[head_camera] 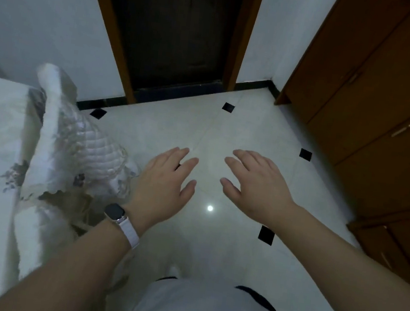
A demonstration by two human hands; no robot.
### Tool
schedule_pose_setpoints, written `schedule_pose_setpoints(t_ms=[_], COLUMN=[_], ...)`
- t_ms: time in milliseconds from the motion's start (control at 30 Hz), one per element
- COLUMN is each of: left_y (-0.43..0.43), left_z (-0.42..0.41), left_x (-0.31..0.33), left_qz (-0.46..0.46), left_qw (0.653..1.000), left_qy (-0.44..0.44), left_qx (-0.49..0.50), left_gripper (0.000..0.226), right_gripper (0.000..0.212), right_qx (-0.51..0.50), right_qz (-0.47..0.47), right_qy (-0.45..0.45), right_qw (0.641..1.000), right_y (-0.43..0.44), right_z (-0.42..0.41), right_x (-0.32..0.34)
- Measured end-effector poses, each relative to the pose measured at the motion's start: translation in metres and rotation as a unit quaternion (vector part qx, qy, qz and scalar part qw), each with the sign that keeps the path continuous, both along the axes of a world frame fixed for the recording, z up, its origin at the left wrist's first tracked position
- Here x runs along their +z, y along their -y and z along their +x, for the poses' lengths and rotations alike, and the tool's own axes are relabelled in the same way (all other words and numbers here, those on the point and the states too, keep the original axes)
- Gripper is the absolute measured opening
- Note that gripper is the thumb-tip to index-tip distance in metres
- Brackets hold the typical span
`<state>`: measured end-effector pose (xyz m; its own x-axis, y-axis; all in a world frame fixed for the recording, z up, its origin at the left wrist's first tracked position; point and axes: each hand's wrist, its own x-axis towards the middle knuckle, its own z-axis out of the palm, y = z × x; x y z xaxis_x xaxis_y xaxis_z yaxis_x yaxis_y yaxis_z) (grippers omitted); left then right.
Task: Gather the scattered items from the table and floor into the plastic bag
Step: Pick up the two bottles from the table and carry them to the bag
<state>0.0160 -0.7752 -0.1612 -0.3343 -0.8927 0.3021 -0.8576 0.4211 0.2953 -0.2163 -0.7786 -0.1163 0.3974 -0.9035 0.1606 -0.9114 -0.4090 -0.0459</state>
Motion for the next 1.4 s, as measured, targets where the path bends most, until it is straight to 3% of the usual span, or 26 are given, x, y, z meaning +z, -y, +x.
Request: schedule_pose_setpoints(t_ms=[367, 733, 933, 1400], left_y=[0.171, 0.333, 0.377, 0.524], left_z=[-0.042, -0.082, -0.059, 0.096], left_x=[0.002, 0.043, 0.045, 0.027], left_qz=[0.003, -0.005, 0.020, 0.012], left_qw=[0.998, 0.986, 0.965, 0.953], left_qy=[0.056, 0.121, 0.198, 0.132], left_qx=[0.006, 0.116, 0.172, 0.271], left_gripper=[0.045, 0.045, 0.047, 0.045], right_gripper=[0.049, 0.048, 0.051, 0.068], right_qx=[0.016, 0.125, 0.163, 0.259], right_qz=[-0.016, 0.020, 0.043, 0.088], right_qy=[0.060, 0.078, 0.095, -0.010], right_qw=[0.998, 0.989, 0.981, 0.962], right_y=[0.168, 0.380, 0.450, 0.631], right_z=[-0.038, -0.077, -0.039, 0.134], right_x=[-0.027, -0.005, 0.010, 0.028])
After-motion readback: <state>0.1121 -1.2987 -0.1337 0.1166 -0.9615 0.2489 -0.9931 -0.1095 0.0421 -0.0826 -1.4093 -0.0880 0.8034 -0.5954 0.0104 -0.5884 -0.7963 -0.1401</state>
